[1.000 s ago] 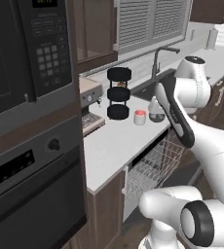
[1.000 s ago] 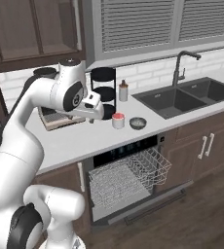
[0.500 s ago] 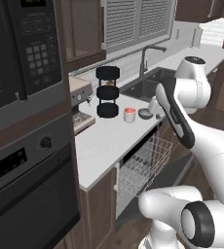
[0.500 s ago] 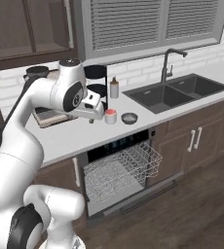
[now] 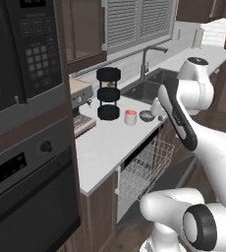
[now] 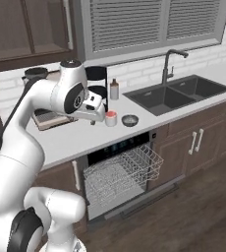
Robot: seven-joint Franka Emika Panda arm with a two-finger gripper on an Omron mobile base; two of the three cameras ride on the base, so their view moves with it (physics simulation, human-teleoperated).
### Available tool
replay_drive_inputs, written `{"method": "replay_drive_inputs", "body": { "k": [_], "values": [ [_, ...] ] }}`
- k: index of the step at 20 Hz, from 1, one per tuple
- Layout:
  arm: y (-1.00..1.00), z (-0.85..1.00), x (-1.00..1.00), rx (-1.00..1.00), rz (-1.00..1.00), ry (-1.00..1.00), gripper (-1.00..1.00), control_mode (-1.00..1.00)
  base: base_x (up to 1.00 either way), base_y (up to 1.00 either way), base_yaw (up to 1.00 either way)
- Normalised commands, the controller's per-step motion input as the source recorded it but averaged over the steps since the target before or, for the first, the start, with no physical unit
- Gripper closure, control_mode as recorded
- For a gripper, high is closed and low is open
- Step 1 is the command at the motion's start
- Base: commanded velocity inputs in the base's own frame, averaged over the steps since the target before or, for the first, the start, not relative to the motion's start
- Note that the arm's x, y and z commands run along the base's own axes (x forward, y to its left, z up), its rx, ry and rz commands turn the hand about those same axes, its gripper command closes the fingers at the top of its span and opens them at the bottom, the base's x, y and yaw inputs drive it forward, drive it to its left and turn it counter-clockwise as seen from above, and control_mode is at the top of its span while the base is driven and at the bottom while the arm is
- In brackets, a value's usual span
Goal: Pick up the cup and bowl from the counter, place them in the dishwasher, and close the dishwasher door.
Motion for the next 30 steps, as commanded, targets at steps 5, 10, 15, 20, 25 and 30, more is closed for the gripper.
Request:
{"method": "replay_drive_inputs", "body": {
  "k": [5, 10, 15, 20, 25, 30],
  "values": [
    [-0.24, -0.06, 0.95, 0.11, -0.17, 0.03, -1.00, -1.00, 0.00, 0.00, 0.00],
    [-0.55, -0.26, 1.00, 0.15, -0.19, 0.14, -1.00, -1.00, 0.00, 0.00, 0.00],
    [-0.40, -0.31, 0.78, 0.03, -0.09, 0.14, -1.00, -1.00, 0.00, 0.00, 0.00],
    [-0.32, -0.50, 0.85, 0.02, -0.09, 0.13, -1.00, -1.00, 0.00, 0.00, 0.00],
    [-0.27, -0.84, 0.73, 0.11, -0.07, 0.04, -1.00, -1.00, 0.00, 0.00, 0.00],
    [-0.10, -0.44, 0.70, 0.09, -0.08, 0.00, -1.00, -1.00, 0.00, 0.00, 0.00]
  ]
}}
